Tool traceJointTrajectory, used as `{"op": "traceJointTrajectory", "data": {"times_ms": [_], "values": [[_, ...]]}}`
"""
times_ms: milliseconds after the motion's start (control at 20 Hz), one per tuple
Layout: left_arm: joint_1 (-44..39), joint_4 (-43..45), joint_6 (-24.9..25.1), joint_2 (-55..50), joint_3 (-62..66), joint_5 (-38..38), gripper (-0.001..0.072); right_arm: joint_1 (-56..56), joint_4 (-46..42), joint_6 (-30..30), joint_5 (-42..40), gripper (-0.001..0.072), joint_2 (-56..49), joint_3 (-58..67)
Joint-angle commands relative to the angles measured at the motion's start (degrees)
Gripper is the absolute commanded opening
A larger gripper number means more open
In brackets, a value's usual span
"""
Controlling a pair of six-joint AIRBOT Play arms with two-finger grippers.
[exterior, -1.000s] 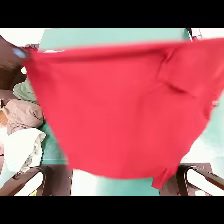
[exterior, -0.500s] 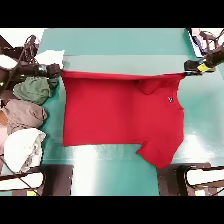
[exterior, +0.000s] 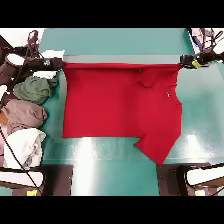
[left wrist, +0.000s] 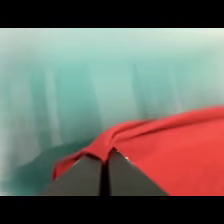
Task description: Fold the shirts.
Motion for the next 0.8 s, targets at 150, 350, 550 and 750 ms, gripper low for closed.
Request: {"op": "traceJointTrajectory", "data": {"times_ms": [150, 350, 550, 750], "values": [[0.02, 10.21, 1.01, -2.82, -0.04, -15.93, 0.0027, 0.09, -1.22, -1.55, 2.54, 0.0019, 3.72, -12.66], [0.02, 10.23, -0.04, -5.53, -0.04, -17.49, 0.0028, 0.31, -0.74, -1.53, 0.83, 0.0020, 5.25, -20.52], [0.02, 10.34, -3.26, -5.55, -0.02, -19.54, 0.0029, 0.31, -0.70, -1.29, 0.79, 0.0024, 5.22, -23.93], [0.04, 10.36, -6.43, -5.55, -0.02, -22.12, 0.0503, -0.35, 5.68, -1.31, 2.05, 0.0265, 5.20, -22.29]]}}
